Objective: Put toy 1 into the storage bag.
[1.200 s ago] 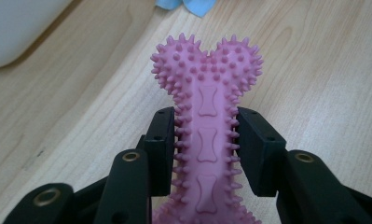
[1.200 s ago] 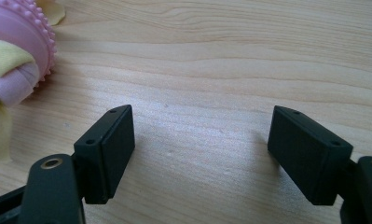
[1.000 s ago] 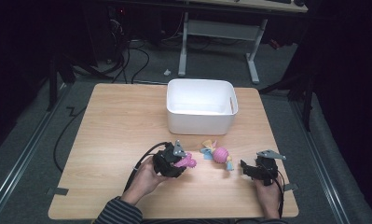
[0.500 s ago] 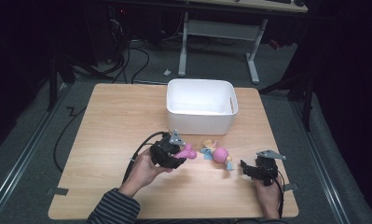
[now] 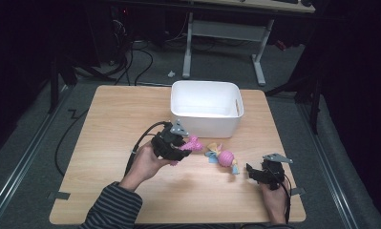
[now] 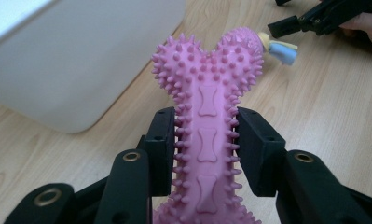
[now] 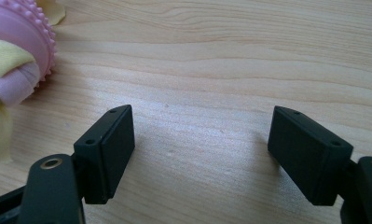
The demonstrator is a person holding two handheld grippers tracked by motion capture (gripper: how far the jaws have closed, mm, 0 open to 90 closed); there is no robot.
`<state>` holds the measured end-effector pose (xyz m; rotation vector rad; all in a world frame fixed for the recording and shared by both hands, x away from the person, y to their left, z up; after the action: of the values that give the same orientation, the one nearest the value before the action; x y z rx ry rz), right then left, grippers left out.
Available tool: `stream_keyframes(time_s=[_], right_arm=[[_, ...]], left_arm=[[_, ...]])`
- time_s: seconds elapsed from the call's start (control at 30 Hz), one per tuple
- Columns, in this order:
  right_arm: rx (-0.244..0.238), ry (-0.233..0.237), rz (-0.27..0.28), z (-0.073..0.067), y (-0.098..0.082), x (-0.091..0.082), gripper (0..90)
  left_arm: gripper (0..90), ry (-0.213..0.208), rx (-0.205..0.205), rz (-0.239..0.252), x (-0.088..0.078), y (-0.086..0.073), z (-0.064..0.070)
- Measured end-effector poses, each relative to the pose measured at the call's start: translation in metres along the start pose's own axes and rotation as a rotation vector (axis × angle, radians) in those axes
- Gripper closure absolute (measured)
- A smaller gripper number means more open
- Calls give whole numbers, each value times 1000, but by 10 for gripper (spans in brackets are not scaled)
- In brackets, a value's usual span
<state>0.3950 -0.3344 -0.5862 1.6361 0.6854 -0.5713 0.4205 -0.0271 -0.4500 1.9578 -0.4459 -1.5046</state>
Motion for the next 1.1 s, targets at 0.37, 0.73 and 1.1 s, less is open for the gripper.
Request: stream_keyframes(time_s=[0.37,0.73,1.1], right_arm=[[-3,2,0,0,0,0,229],[-4,2,1,0,0,0,229],[-5,4,1,0,0,0,229]], left_arm=[[596,-5,-6,18,-8,20,-18],[597,3,-4,24,-14,44,-37],[597,-6,-12,32,-14,63,-55]])
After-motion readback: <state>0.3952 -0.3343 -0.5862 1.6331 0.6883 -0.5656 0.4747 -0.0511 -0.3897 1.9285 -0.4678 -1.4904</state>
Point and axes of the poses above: each handheld gripper's, and its own axes: x roughly forward along the jaws, y roughly out of its top, z roughly to its right, the point moved 8 cm from there along x, roughly forward along the jaws, and after that the axes turned 15 degrees about x, right-handed, at the moved point
